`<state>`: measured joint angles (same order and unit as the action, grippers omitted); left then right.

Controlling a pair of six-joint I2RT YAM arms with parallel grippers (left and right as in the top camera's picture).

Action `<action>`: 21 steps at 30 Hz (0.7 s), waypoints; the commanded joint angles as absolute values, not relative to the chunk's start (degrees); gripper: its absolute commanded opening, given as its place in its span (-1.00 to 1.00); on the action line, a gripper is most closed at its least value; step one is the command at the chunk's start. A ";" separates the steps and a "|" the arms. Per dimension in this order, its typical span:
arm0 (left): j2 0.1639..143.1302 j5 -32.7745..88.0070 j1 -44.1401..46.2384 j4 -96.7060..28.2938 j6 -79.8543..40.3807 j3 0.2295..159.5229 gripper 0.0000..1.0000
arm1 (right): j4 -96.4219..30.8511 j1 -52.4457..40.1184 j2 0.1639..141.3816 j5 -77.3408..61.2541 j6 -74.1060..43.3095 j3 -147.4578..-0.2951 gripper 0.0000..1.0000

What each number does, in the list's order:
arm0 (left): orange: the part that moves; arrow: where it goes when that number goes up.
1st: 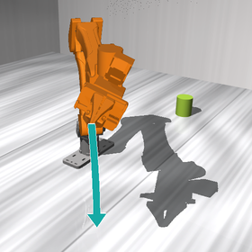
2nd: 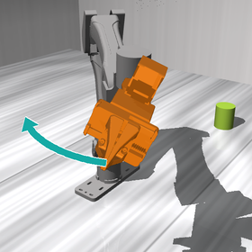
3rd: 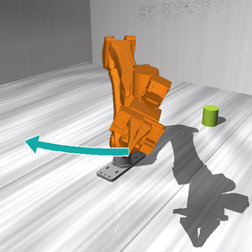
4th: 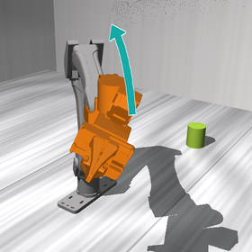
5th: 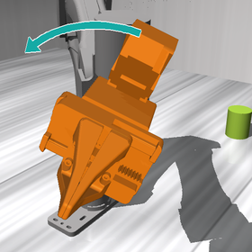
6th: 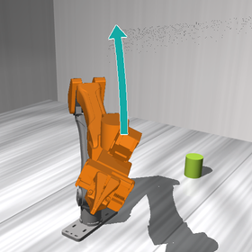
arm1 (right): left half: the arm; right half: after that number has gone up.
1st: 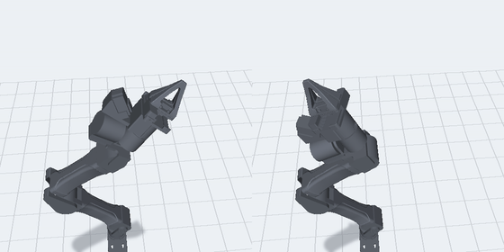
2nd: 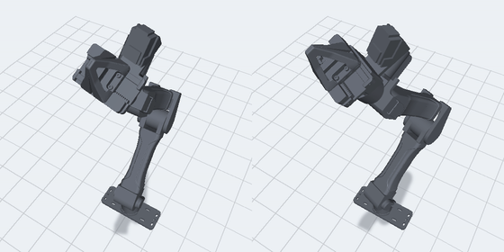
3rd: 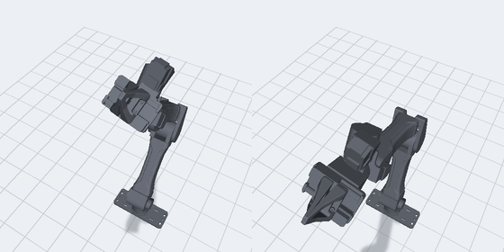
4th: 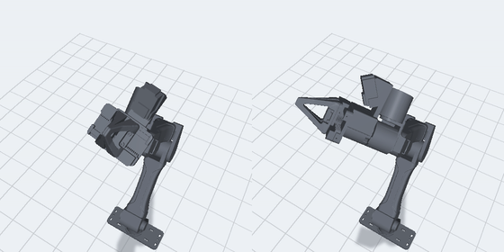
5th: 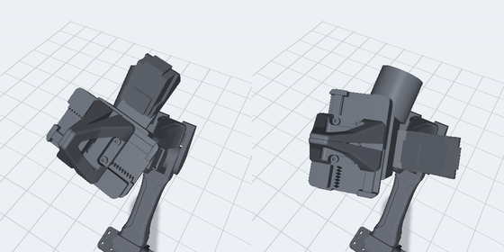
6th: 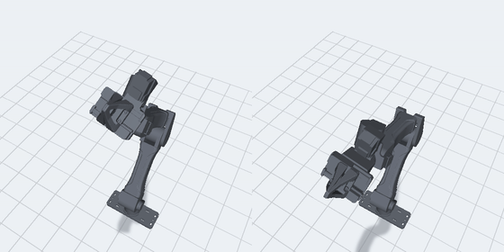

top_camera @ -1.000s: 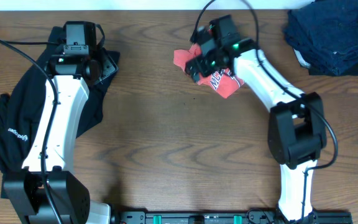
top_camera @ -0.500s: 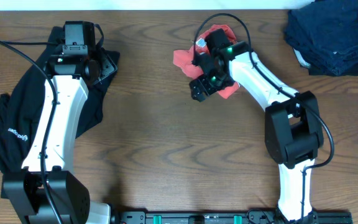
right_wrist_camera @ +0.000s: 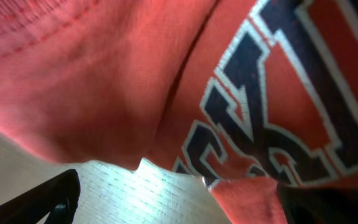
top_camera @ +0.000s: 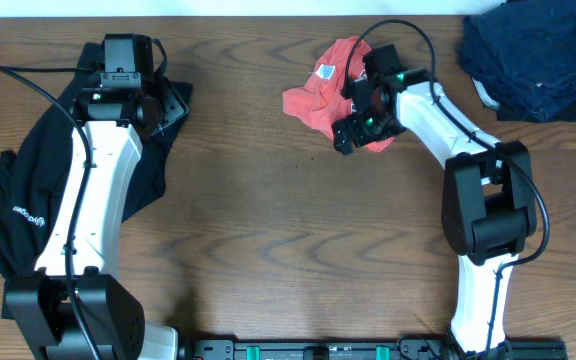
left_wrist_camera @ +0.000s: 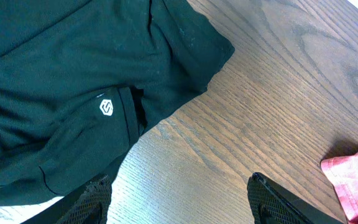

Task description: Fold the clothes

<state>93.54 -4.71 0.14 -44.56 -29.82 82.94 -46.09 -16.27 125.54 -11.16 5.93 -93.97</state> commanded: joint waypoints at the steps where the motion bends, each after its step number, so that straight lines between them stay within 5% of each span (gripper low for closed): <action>1: 94.32 -5.02 -0.10 -44.60 -30.09 82.70 0.44 | -42.74 -14.35 125.75 -4.01 4.73 -90.45 0.98; 10: 94.32 -5.02 -0.10 -44.71 -30.09 82.70 0.44 | -29.54 -8.12 125.36 8.75 12.16 -86.61 0.96; 21: 94.30 -5.04 -0.12 -44.40 -29.67 82.70 0.43 | -38.98 -10.81 113.49 0.75 15.29 -100.44 0.99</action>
<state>93.56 -4.71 0.14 -44.58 -29.80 82.94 -39.44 -8.38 121.03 3.44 13.67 -95.20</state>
